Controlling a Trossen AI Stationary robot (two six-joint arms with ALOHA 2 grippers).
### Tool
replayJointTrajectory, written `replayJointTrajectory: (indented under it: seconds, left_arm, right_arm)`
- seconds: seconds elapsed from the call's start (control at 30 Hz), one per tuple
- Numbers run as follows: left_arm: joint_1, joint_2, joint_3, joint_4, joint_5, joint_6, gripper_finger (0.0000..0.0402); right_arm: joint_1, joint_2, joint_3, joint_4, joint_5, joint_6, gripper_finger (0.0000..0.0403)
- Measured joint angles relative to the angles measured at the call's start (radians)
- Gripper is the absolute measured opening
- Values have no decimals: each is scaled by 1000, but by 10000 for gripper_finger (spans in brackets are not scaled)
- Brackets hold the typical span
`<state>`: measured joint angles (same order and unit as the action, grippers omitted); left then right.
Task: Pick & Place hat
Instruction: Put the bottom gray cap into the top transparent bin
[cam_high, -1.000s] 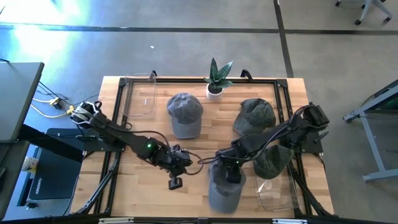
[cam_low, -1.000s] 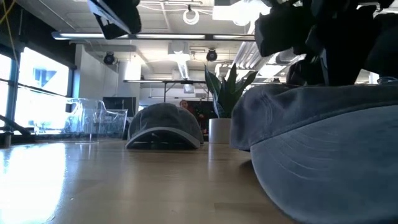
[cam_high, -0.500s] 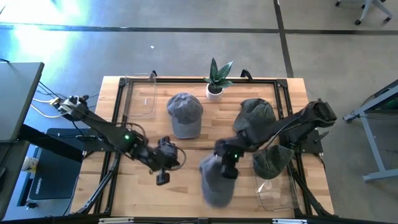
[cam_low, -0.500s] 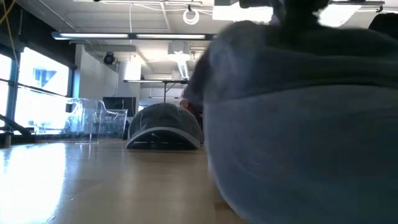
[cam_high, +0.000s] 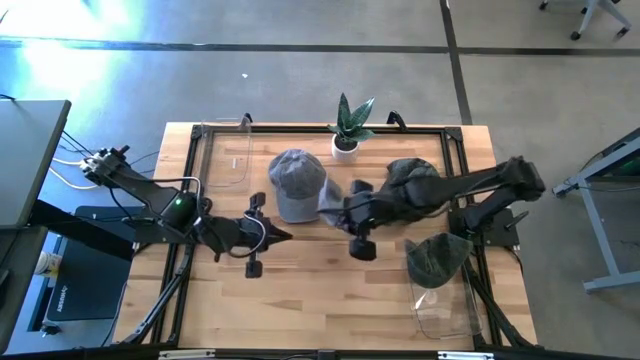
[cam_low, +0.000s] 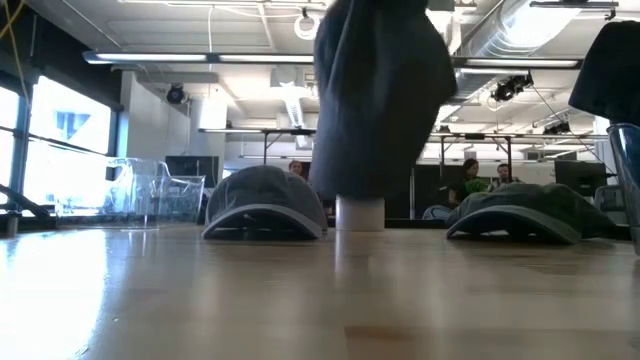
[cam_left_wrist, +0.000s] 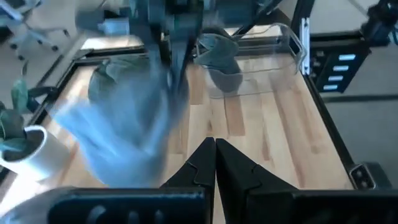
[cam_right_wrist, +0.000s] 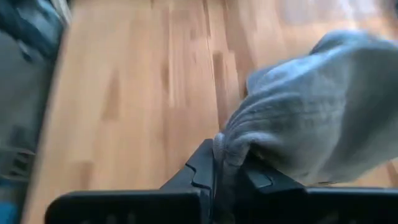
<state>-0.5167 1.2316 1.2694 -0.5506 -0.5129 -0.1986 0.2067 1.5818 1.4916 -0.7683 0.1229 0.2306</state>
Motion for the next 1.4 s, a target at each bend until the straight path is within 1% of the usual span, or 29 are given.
replayJointTrajectory:
  seconds: [0.07,0.13,0.23,0.3,0.47,0.53,0.63,0.7,0.8,0.87,0.93,1.03,1.2,1.27,1.4]
  left_arm:
    - [0,1,0,-16,27,8,21]
    - [0,13,0,-33,53,-10,41]
    - [8,45,0,-50,62,-21,88]
    - [9,58,0,-49,61,-35,125]
    - [19,81,0,-27,76,-19,223]
    - [35,103,0,29,73,-7,253]
    - [63,120,0,133,60,35,281]
    - [81,126,0,214,83,67,291]
    - [115,146,0,302,178,113,298]
    - [140,161,0,329,241,127,298]
    - [161,177,0,345,280,138,298]
    - [189,195,0,346,316,142,298]
    - [211,210,0,392,377,140,298]
    - [211,210,4,392,378,140,298]
    - [209,210,6,392,381,139,298]
  right_arm:
    - [-1,39,-35,17,-14,-26,17]
    - [0,66,-73,53,-53,-35,24]
    - [1,75,-108,105,-126,-29,27]
    - [1,69,-109,126,-152,-22,21]
    - [1,27,-57,148,-245,-25,18]
    - [1,12,-30,157,-267,-24,24]
    - [1,12,21,154,-307,-28,28]
    - [3,13,51,153,-345,-30,23]
    - [3,13,79,155,-369,-44,17]
    - [3,16,97,140,-369,-49,20]
    - [3,16,115,141,-377,-48,27]
    - [3,16,126,145,-396,-48,31]
    - [3,16,126,124,-458,-48,17]
    - [3,16,126,101,-475,-46,18]
    - [4,16,125,65,-496,-1,32]
